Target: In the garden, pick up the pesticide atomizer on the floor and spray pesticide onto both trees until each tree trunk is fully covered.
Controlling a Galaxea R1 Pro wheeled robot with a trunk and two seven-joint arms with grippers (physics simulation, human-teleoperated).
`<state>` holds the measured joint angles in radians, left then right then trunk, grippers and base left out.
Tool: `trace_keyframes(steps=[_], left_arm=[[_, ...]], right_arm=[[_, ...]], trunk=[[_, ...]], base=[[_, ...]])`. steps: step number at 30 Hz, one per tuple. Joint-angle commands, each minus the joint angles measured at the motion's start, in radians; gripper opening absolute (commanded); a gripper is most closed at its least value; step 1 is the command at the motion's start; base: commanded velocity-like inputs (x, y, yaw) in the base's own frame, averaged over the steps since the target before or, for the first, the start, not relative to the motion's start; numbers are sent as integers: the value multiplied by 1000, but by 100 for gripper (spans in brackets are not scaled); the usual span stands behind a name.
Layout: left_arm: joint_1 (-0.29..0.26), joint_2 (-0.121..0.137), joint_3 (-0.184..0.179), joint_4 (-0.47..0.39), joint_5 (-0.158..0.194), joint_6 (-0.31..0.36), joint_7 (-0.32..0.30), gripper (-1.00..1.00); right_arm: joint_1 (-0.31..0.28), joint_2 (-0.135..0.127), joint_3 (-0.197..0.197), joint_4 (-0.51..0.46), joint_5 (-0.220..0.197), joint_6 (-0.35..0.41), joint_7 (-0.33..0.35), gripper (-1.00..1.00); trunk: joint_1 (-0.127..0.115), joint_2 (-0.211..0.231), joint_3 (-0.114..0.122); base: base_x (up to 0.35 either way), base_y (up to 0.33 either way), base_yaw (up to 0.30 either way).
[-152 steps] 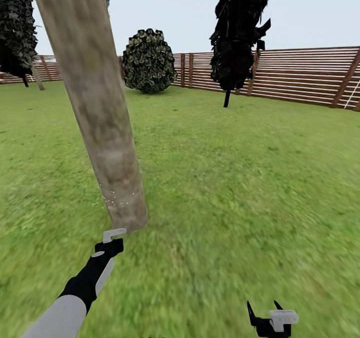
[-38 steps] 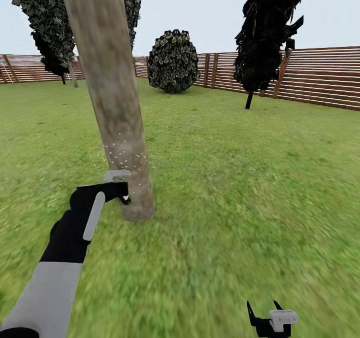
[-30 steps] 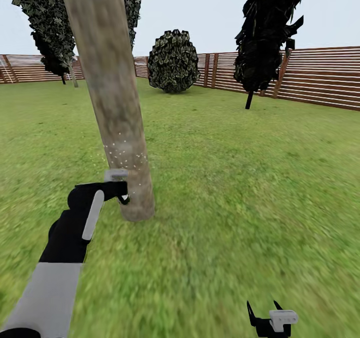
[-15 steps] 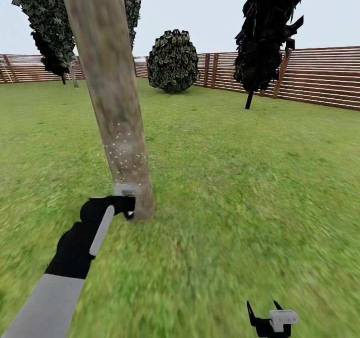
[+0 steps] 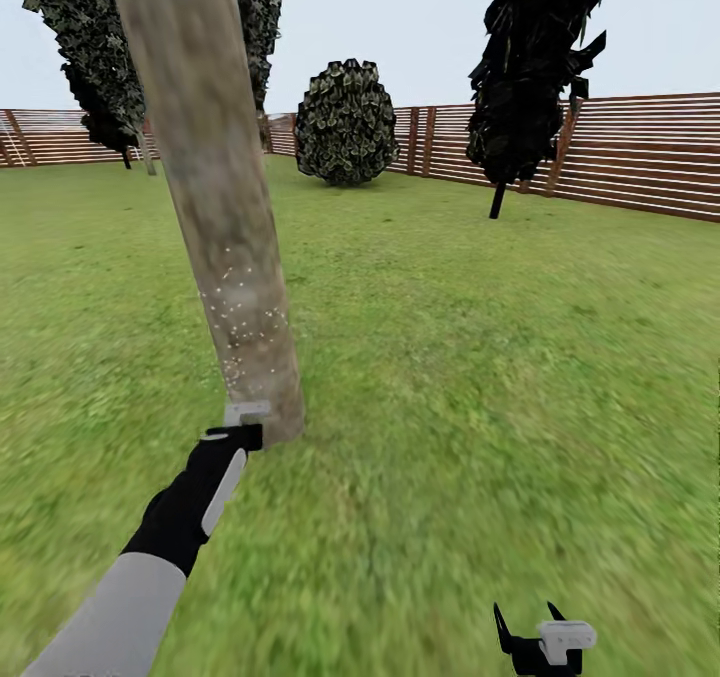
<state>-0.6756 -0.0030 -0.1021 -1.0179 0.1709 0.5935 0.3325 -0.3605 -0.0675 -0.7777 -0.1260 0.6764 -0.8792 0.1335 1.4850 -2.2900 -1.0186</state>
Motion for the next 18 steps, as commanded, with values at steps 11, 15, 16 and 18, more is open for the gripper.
trace_keyframes(steps=[11,15,16,18], left_arm=[[14,0,25,130,1,-123,0,-100],[41,1,58,138,0,-130,3,-100],[44,0,74,140,0,-136,3,-100],[48,-1,90,144,-1,-141,9,-100]], right_arm=[[0,0,1,0,0,2,0,100],[0,0,1,0,0,2,0,100],[0,0,1,0,0,2,0,100],[0,0,1,0,0,2,0,100]], trunk=[[0,0,0],[0,0,0],[0,0,0],[0,0,0]], base=[[166,-251,0],[156,-251,0],[155,-251,0],[154,-251,0]])
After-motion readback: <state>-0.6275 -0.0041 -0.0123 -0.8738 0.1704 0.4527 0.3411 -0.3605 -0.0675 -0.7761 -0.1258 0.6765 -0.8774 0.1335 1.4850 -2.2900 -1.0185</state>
